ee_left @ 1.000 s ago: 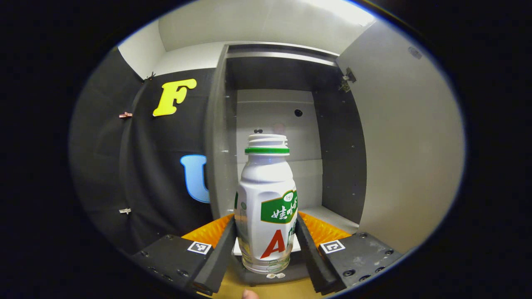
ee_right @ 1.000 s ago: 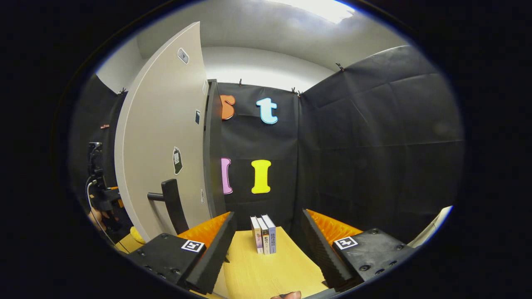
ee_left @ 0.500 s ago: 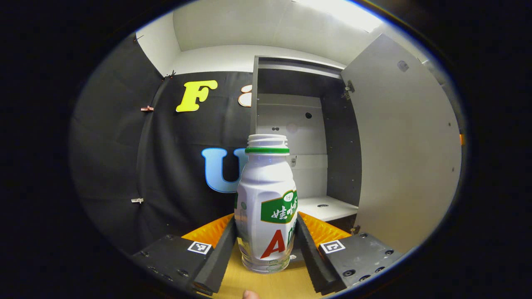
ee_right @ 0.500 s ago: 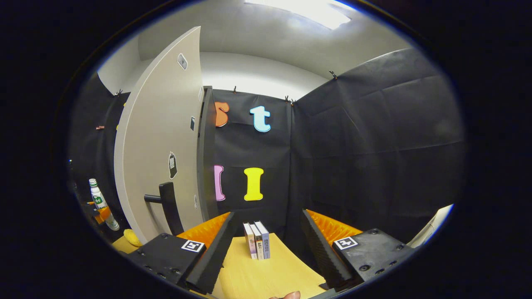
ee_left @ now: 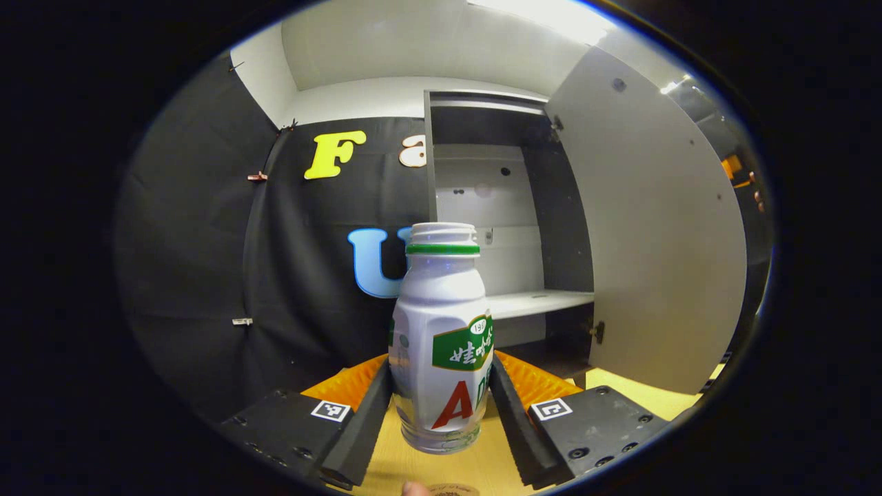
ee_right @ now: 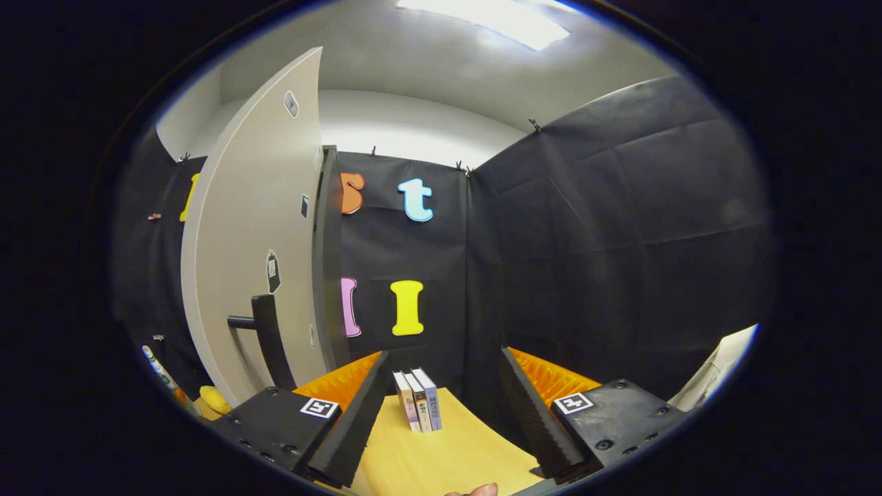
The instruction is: Open the cabinet door with the right hand, grasp the bottle in the cabinet with the left hand and place it on the coaster, then close the cabinet door with the right hand.
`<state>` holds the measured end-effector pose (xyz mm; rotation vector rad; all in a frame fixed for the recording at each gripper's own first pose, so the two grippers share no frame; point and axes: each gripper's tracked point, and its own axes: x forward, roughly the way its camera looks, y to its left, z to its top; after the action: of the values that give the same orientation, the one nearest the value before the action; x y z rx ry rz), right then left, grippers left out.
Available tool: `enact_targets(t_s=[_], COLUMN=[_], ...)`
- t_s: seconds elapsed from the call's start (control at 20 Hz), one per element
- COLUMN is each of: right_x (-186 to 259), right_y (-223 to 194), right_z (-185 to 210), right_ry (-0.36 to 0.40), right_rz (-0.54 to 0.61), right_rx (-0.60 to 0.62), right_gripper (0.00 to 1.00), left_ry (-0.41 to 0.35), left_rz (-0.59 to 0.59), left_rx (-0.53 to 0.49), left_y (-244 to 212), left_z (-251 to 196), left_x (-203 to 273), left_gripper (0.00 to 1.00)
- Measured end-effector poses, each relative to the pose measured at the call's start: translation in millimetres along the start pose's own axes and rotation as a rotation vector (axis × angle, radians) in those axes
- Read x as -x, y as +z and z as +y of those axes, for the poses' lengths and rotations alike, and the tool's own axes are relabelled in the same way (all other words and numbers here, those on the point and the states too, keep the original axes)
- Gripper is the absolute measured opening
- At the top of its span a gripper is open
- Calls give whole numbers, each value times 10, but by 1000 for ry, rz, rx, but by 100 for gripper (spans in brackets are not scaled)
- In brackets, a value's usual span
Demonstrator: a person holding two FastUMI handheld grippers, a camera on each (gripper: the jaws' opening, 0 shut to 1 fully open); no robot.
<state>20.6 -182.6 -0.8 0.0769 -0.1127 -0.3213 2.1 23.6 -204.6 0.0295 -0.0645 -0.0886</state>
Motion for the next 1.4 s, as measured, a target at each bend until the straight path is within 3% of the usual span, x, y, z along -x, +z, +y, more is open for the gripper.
enact_targets(t_s=[0.35,0.4,0.45,0.75,1.05,1.4], right_x=[30,29,19,32,82,83], right_y=[-6,-34,-51,-169,-148,-197], right_z=[-123,-160,-189,-366,-556,-577], right_ry=[-36,-41,-45,-81,-139,-149], right_rz=[0,11,15,62,69,80], right_rx=[-8,-15,-6,27,44,48], right_gripper=[97,92,97,97,97,97], left_ry=[-43,-45,-43,-68,-69,-57], left_rz=[35,38,44,68,88,113], left_rx=[35,39,46,36,64,64], left_y=[-905,-1010,-1128,-1701,-2020,-2081], left_z=[-71,-65,-59,-87,-114,-36], left_x=[261,276,287,282,299,345], left_gripper=[80,80,80,80,81,86])
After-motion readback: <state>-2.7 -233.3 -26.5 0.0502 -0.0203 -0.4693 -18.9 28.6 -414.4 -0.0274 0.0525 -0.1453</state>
